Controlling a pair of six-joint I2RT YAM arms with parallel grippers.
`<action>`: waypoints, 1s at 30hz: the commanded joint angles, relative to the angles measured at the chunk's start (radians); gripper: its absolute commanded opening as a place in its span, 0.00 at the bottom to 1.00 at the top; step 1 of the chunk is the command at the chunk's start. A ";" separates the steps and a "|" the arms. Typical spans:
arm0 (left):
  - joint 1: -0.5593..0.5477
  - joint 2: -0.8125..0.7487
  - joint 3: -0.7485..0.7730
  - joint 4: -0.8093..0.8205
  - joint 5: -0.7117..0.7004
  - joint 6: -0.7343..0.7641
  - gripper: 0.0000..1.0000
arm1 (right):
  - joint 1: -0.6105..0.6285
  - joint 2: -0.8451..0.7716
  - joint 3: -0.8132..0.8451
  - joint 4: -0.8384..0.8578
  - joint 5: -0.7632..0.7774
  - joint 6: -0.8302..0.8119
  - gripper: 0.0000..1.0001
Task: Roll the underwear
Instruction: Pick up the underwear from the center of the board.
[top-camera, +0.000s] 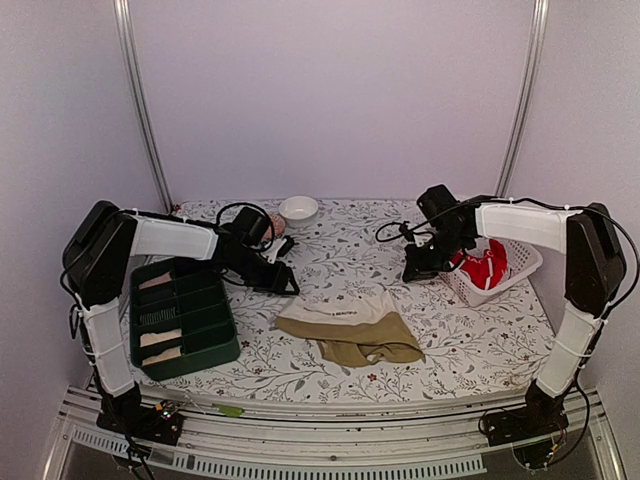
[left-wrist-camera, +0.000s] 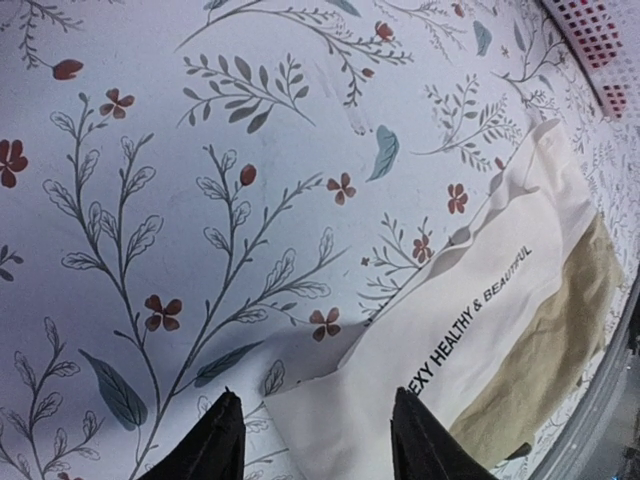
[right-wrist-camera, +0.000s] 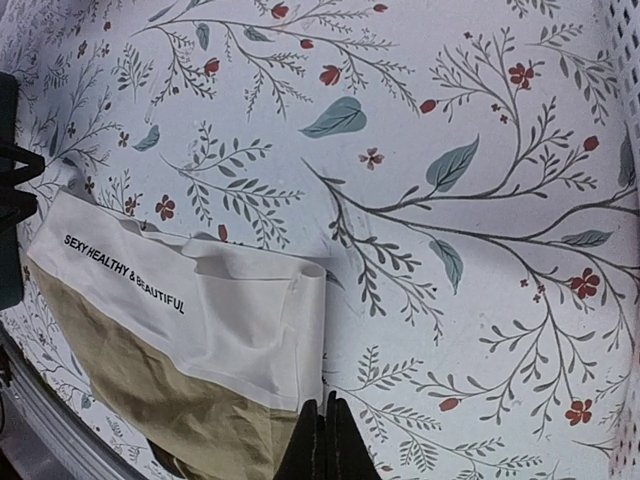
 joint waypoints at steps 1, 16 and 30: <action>0.008 0.002 -0.001 0.039 0.003 -0.021 0.50 | 0.005 0.017 -0.003 0.004 -0.093 0.017 0.13; 0.008 -0.043 -0.031 0.029 -0.033 -0.021 0.56 | 0.105 0.247 0.086 0.005 0.002 0.094 0.38; 0.026 -0.069 -0.073 0.056 -0.037 -0.008 0.57 | -0.010 -0.005 0.005 0.071 -0.072 0.015 0.00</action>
